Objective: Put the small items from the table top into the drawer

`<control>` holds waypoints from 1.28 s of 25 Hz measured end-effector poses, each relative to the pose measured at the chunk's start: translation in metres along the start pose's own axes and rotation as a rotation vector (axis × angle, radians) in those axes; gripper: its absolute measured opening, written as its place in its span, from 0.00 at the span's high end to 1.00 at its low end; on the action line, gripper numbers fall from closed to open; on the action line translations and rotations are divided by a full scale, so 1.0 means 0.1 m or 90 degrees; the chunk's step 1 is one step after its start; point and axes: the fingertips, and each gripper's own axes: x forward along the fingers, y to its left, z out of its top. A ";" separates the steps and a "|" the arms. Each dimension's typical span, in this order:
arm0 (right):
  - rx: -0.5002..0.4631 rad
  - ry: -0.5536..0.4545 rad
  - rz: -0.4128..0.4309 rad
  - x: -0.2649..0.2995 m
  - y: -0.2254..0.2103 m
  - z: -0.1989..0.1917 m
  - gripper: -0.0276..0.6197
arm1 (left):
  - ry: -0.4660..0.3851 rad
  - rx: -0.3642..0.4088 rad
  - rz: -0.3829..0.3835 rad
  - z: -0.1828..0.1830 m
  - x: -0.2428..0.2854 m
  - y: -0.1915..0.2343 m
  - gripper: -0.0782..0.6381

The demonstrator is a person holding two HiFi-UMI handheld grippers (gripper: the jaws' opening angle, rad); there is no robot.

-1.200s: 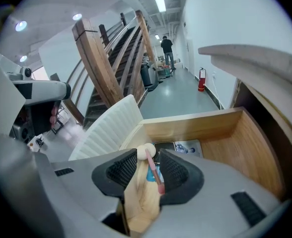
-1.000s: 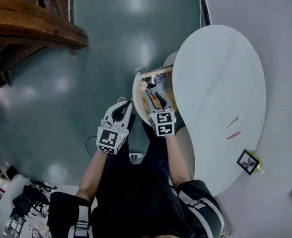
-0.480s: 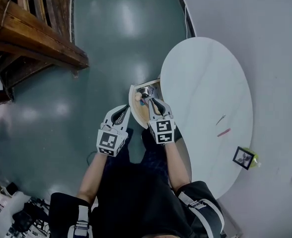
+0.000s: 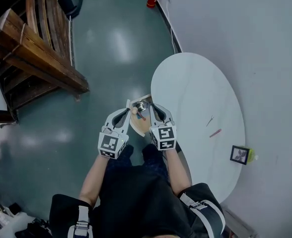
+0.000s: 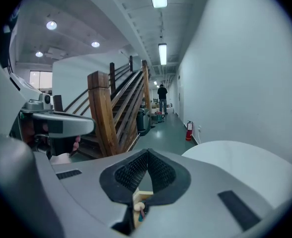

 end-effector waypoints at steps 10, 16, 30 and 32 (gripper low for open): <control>-0.009 -0.078 -0.038 -0.63 0.06 0.53 0.91 | -0.045 0.034 0.001 0.53 -0.32 -0.13 0.86; 0.006 -0.110 -0.065 -1.01 0.01 0.59 0.91 | -0.058 0.060 -0.004 0.67 -0.48 -0.24 0.86; 0.015 -0.111 -0.104 -1.38 -0.08 0.44 0.91 | -0.062 0.044 -0.027 0.65 -0.51 -0.50 0.86; 0.022 -0.111 -0.111 -1.43 -0.10 0.41 0.91 | -0.062 0.045 -0.044 0.64 -0.49 -0.59 0.86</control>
